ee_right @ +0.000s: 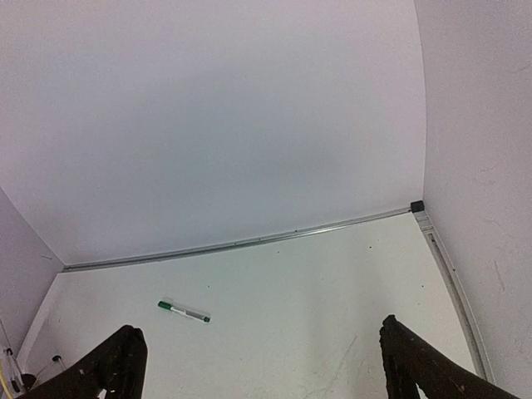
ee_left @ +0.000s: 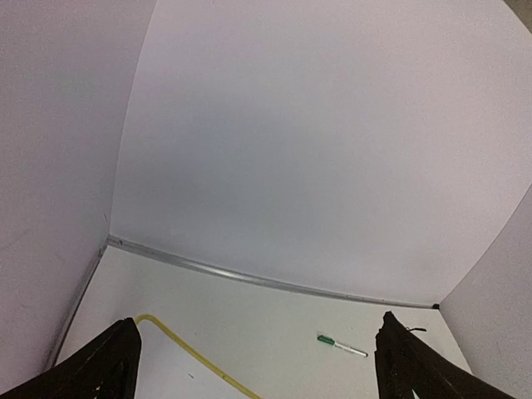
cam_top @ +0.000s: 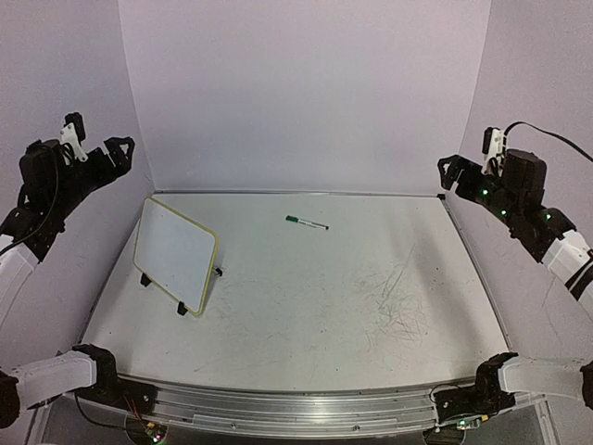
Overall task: Write a sentence on the whiteboard
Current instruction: Adjust the whiteboard stand at the corner of the board.
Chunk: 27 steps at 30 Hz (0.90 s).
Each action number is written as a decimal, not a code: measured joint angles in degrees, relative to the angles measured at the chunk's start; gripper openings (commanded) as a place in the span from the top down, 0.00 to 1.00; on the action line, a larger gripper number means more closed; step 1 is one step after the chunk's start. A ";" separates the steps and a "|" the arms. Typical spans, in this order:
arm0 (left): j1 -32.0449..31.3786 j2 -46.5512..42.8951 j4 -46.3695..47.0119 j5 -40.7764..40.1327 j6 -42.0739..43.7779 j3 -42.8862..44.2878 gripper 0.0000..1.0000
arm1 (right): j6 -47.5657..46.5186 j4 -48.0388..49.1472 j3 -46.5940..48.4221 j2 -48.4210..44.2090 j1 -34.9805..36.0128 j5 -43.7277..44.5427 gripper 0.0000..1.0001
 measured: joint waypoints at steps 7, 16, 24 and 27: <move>0.00 -0.53 -9.81 4.64 -5.86 -5.38 0.03 | 1.09 1.17 -0.80 1.67 0.00 -6.40 0.02; 0.00 -2.61 -20.93 8.99 -14.60 -16.17 0.26 | 2.27 3.55 -1.03 10.31 1.17 -18.70 0.02; -0.05 4.39 -23.35 11.11 -21.36 -24.62 0.50 | 2.86 4.60 -1.03 16.64 12.94 -20.62 0.02; -0.76 6.95 -23.54 10.54 -22.70 -25.86 0.58 | 4.44 6.59 -1.19 17.92 16.38 -20.57 0.02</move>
